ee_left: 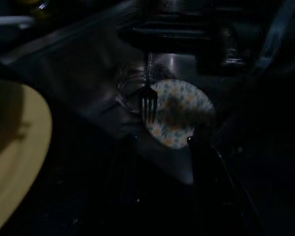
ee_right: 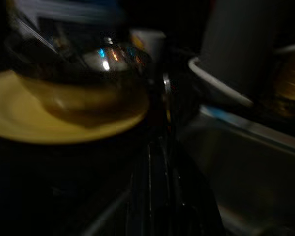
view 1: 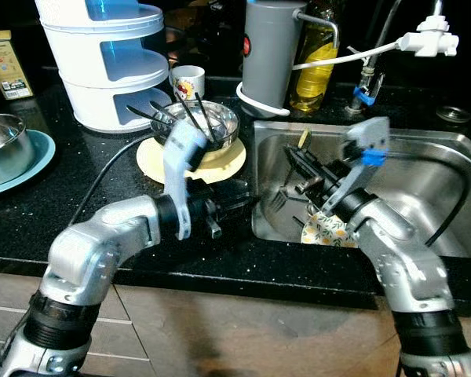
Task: Kitchen organization
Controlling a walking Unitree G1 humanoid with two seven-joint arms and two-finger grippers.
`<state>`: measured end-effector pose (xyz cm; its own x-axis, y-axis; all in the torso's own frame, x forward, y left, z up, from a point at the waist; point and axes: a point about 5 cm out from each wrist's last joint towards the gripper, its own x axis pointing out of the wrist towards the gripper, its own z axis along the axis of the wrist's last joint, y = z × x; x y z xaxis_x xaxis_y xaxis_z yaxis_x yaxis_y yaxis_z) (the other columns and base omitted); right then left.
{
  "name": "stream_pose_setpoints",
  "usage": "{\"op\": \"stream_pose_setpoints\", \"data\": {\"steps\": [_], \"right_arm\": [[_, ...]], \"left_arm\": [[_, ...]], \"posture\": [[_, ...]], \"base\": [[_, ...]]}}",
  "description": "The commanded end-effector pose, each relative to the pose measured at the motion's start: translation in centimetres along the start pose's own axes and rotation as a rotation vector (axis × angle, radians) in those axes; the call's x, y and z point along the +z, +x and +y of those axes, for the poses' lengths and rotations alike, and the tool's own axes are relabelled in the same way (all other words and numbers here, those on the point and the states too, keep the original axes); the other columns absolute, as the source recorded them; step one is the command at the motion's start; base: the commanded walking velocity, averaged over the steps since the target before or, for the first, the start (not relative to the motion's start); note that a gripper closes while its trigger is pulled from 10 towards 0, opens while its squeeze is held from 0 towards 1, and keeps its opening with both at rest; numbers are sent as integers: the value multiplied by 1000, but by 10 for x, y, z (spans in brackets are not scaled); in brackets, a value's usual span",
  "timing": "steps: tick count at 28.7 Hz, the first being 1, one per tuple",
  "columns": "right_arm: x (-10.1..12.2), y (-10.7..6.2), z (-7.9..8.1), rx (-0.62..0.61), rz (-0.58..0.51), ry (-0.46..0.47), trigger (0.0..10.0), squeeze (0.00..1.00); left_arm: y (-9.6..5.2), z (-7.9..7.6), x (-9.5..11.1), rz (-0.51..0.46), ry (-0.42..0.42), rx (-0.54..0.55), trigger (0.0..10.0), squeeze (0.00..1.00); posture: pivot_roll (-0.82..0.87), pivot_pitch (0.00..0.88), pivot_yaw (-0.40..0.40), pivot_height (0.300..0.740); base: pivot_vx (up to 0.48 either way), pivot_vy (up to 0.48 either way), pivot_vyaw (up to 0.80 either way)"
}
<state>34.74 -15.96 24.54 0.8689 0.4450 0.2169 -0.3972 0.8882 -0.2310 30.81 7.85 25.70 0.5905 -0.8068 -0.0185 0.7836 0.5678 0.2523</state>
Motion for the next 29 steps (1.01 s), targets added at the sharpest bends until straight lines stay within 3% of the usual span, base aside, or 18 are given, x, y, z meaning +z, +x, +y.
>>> {"op": "stream_pose_setpoints", "data": {"steps": [1, 5, 8, 9, 10, 11, 13, 14, 17, 22, 28, 29], "right_arm": [[0, 4, 2, 10, -17, -54, 1804, 0], [-11, 7, 1, -7, 8, -112, 2784, 0], [-18, 8, -1, -22, 34, -135, 3020, 0], [-25, 8, -4, -31, 69, -185, 4588, 0], [-30, 7, -6, -40, 94, -218, 4941, 0], [-37, 4, -13, -58, 144, -283, 8157, 0], [-39, 4, -15, -63, 147, -297, 8157, 0], [-41, 2, -21, -78, 167, -315, 10000, 0], [-46, -4, -37, -109, 213, -350, 10000, 0], [-50, -7, -49, -116, 271, -353, 10000, 0], [-52, -6, -55, -122, 301, -253, 10000, 0], [-51, -5, -54, -115, 302, -210, 10000, 573]], "left_arm": [[8, -6, 0, -12, 55, -5, 10000, 0], [19, -19, -7, 3, 107, -39, 10000, 0], [25, -26, -10, -2, 90, -51, 10000, 0], [28, -30, -13, -7, 78, -58, 10000, 0], [30, -31, -14, -9, 69, -61, 10000, 0], [33, -30, -15, -6, 55, -52, 10000, 0], [33, -29, -15, -8, 60, -48, 10000, 0], [34, -28, -15, -9, 67, -42, 10000, 0], [33, -16, -15, 14, 127, -6, 10000, 0], [31, -7, -16, 42, 156, 16, 10000, 0], [30, -4, -16, 46, 156, 22, 10000, 0], [30, -3, -15, 43, 150, 21, 10000, 0]], "posture": [[-48, 104, -2, 740], [-41, 105, 0, 740], [-38, 106, 3, 740], [-37, 108, 6, 740], [-37, 110, 8, 740], [-37, 111, 10, 740], [-37, 111, 12, 740], [-38, 110, 14, 740], [-41, 109, 18, 740], [-41, 107, 17, 740], [-40, 106, 16, 740], [-38, 105, 13, 740]], "base": [[0, 0, 0], [0, 0, 0], [0, 0, 0], [0, 0, 0], [0, 0, 0], [0, 0, 0], [0, 0, 0], [0, 0, 0], [0, 0, 0], [0, 0, 0], [0, 0, 0], [0, 0, 0]]}}
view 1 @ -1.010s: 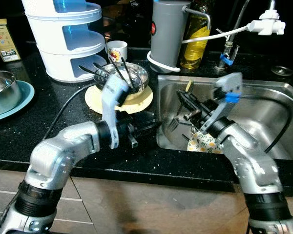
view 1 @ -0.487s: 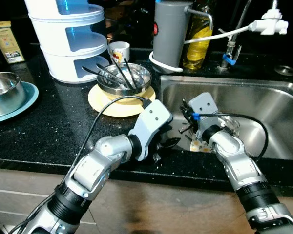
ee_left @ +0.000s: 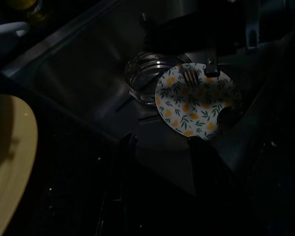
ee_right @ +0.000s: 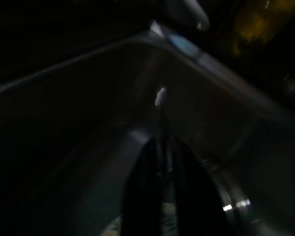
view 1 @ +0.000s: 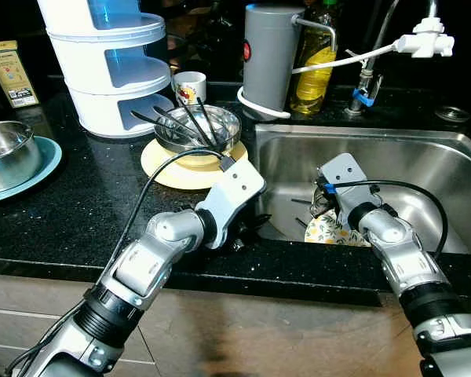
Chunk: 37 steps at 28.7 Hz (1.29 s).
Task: Kitchen organization
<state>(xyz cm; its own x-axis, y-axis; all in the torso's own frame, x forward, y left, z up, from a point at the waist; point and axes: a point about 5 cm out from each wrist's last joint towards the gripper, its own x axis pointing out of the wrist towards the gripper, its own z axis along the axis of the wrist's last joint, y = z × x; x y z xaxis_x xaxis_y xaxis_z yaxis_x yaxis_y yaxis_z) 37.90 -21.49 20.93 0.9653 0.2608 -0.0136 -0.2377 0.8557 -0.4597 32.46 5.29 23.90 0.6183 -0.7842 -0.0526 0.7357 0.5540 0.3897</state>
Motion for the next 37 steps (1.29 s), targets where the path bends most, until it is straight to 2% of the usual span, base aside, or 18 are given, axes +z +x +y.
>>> {"op": "stream_pose_setpoints", "data": {"steps": [1, 4, 5, 6, 7, 9, 13, 14, 15, 19, 21, 23, 24, 25, 27, 35, 36, 37], "right_arm": [[0, 2, 0, 18, 13, 74, 10000, 1000], [3, 5, 2, 26, 7, 114, 10000, 1000], [7, 7, 2, 23, -8, 144, 10000, 486], [7, 7, 2, 23, -8, 144, 10000, 486], [11, 8, 2, 20, -28, 188, 10000, 0], [29, 9, -6, -4, -120, 337, 10000, 0], [35, 8, -9, -13, -153, 376, 10000, 0], [47, 4, -13, -10, -224, 464, 10000, 0], [47, 4, -13, -10, -224, 464, 10000, 0], [63, -8, -12, 39, -324, 565, 10000, 0], [64, -9, -12, 41, -333, 575, 10000, 0], [65, -12, -11, 47, -343, 598, 10000, 0], [65, -13, -10, 50, -345, 610, 10000, 0], [65, -13, -10, 50, -345, 610, 10000, 0], [67, -14, -6, 63, -348, 610, 10000, 0], [78, -16, -3, 84, -373, 617, 10000, 0], [80, -16, -4, 82, -372, 617, 10000, 0], [80, -16, -4, 82, -372, 617, 10000, 0]], "left_arm": [[-1, 3, 1, -4, -3, -4, 10000, 0], [-1, 3, 2, -14, -21, -10, 10000, 0], [-3, 4, 4, -26, -29, -16, 10000, 0], [-3, 4, 4, -26, -29, -16, 10000, 0], [-4, 5, 7, -42, -45, -21, 10000, 0], [-15, 12, 21, -108, -93, -36, 10000, 0], [-20, 15, 26, -131, -101, -32, 10000, 0], [-32, 21, 39, -184, -136, -42, 10000, 0], [-32, 21, 39, -184, -136, -42, 10000, 0], [-91, 33, 56, -228, -179, -223, 10000, 0], [-101, 38, 57, -214, -163, -220, 10000, 0], [-124, 83, 53, -50, -1, 81, 10000, 0], [-135, 104, 48, 85, 125, 240, 10000, 0], [-135, 104, 48, 85, 125, 240, 10000, 0], [-164, 143, 45, 303, 280, 514, 10000, 0], [-192, 169, 53, 405, 301, 732, 10000, 0], [-199, 172, 52, 449, 283, 769, 10000, 82], [-199, 172, 52, 449, 283, 769, 10000, 82]], "posture": [[-38, 105, 13, 740], [-33, 105, 10, 740], [-33, 105, 8, 740], [-33, 105, 8, 740], [-33, 107, 7, 740], [-35, 107, 4, 740], [-33, 109, -2, 740], [-30, 109, -9, 740], [-30, 109, -9, 740], [-29, 113, -15, 740], [-28, 115, -19, 740], [-22, 118, -25, 740], [-13, 117, -32, 740], [-13, 117, -32, 740], [0, 121, -41, 740], [1, 128, -40, 740], [1, 132, -39, 740], [1, 132, -39, 740]], "base": [[0, 0, 0], [0, 0, 0], [0, 0, 0], [0, 0, 0], [0, 0, 0], [0, 0, 0], [0, 0, 0], [0, 0, 0], [0, 0, 0], [0, 0, 0], [0, 0, 0], [0, 0, 0], [0, 0, 0], [0, 0, 0], [0, 0, 0], [0, 0, 0], [0, 0, 0], [0, 0, 0]]}}
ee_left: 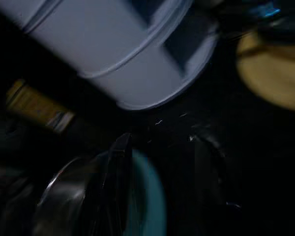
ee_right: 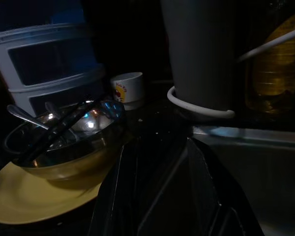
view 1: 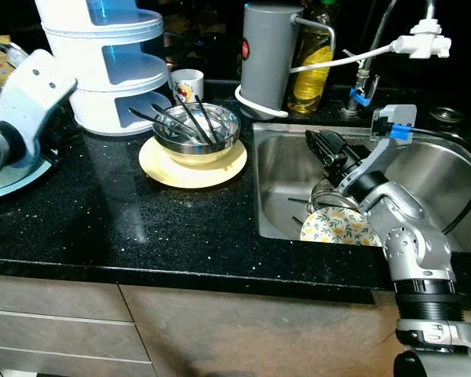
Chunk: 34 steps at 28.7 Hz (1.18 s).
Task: Kitchen organization
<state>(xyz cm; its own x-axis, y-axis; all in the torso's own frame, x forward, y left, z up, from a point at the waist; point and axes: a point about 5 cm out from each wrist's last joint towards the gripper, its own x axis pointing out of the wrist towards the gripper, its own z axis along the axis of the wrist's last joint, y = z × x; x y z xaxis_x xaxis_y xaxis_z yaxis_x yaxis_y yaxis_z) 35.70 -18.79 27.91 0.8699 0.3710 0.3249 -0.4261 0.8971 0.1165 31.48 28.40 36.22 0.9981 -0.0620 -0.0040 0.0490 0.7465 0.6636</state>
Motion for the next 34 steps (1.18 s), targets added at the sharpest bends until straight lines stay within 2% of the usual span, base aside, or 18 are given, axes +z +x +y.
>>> {"op": "stream_pose_setpoints", "data": {"steps": [1, 2, 3, 9, 10, 11, 12, 15, 17, 19, 21, 26, 28, 34], "right_arm": [[3, 1, 2, 5, 1, 0, 10000, 0], [3, 1, 2, 5, 1, 0, 10000, 0], [4, 1, 3, 10, 7, 1, 10000, 0], [4, 1, 3, 10, 7, 1, 10000, 0], [3, 1, 5, 19, 14, 2, 10000, 0], [1, 1, 6, 32, 33, -8, 10000, 0], [1, 1, 6, 32, 33, -8, 10000, 0], [-2, 1, 8, 47, 66, -20, 10000, 0], [-5, 0, 11, 63, 86, -14, 10000, 0], [-6, 0, 12, 73, 96, -13, 10000, 0], [-11, -1, 16, 92, 114, -8, 10000, 0], [-13, -1, 18, 99, 122, -5, 10000, 0], [-13, -1, 19, 100, 124, -4, 10000, 0], [-11, 0, 18, 98, 124, -12, 10000, 0]], "left_arm": [[-4, 10, -7, 89, 9, 52, 10000, 1000], [-4, 10, -7, 89, 9, 52, 10000, 1000], [-6, 16, -15, 148, 2, 87, 10000, 1000], [-6, 16, -15, 148, 2, 87, 10000, 1000], [-6, 23, -22, 199, -9, 131, 10000, 1000], [-7, 30, -35, 284, -3, 178, 10000, 0], [-7, 30, -35, 284, -3, 178, 10000, 0], [-10, 46, -55, 424, 30, 278, 10000, 0], [-13, 57, -62, 466, 41, 322, 10000, 0], [-14, 59, -65, 479, 32, 329, 10000, 0], [-16, 60, -73, 507, 18, 321, 10000, 0], [-15, 60, -80, 527, 18, 317, 10000, 0], [-12, 57, -88, 544, 24, 305, 10000, 0], [-6, 54, -93, 551, 3, 289, 10000, 0]], "posture": [[1, 132, -39, 740], [1, 132, -39, 740], [-2, 135, -39, 740], [-2, 135, -39, 740], [-3, 135, -39, 740], [2, 139, -50, 740], [2, 139, -50, 740], [2, 137, -51, 740], [3, 140, -50, 740], [3, 144, -51, 740], [6, 146, -53, 740], [10, 150, -54, 740], [11, 150, -54, 740], [6, 151, -49, 740]], "base": [[0, 0, 0], [0, 0, 0], [0, 0, 0], [0, 0, 0], [0, 0, 0], [0, 0, 0], [0, 0, 0], [0, 0, 0], [0, 0, 0], [0, 0, 0], [0, 0, 0], [0, 0, 0], [0, 0, 0], [0, 0, 0]]}}
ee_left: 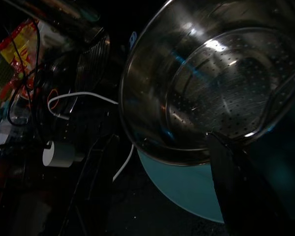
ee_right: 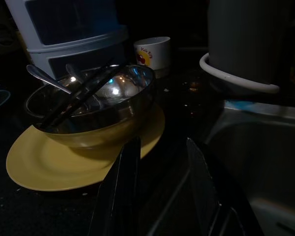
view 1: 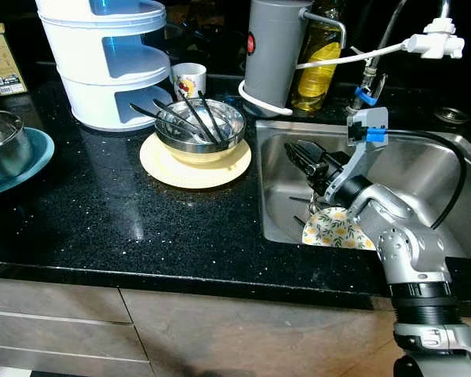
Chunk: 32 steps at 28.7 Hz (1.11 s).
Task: Kitchen organization
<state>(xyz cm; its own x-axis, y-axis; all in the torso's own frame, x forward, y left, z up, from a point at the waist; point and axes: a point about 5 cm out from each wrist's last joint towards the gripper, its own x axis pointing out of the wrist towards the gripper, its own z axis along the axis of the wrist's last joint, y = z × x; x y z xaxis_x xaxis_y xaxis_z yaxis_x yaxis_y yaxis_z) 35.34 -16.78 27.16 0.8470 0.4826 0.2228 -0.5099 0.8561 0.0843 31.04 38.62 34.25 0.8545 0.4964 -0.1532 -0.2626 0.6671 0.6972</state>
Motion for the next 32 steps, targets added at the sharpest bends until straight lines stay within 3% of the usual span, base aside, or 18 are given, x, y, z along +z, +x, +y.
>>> {"op": "stream_pose_setpoints", "data": {"steps": [1, 9, 17, 32], "right_arm": [[1, -2, -1, -2, 6, -8, 10000, 0], [5, -3, -2, -7, -4, 0, 10000, 0], [6, -3, -2, -5, -8, 2, 10000, 0], [4, -4, -2, -2, 6, -10, 10000, 0]], "left_arm": [[7, -11, -6, 27, 7, -39, 10000, 0], [6, -8, 21, -103, -93, -53, 10000, 0], [5, -15, 31, -150, -158, -125, 10000, 0], [10, -33, 12, -47, -189, -270, 10000, 0]], "posture": [[5, 152, -51, 740], [1, 153, -51, 740], [-1, 154, -48, 740], [-5, 154, -48, 740]], "base": [[0, 0, 0], [0, 0, 0], [0, 0, 0], [0, 0, 0]]}}
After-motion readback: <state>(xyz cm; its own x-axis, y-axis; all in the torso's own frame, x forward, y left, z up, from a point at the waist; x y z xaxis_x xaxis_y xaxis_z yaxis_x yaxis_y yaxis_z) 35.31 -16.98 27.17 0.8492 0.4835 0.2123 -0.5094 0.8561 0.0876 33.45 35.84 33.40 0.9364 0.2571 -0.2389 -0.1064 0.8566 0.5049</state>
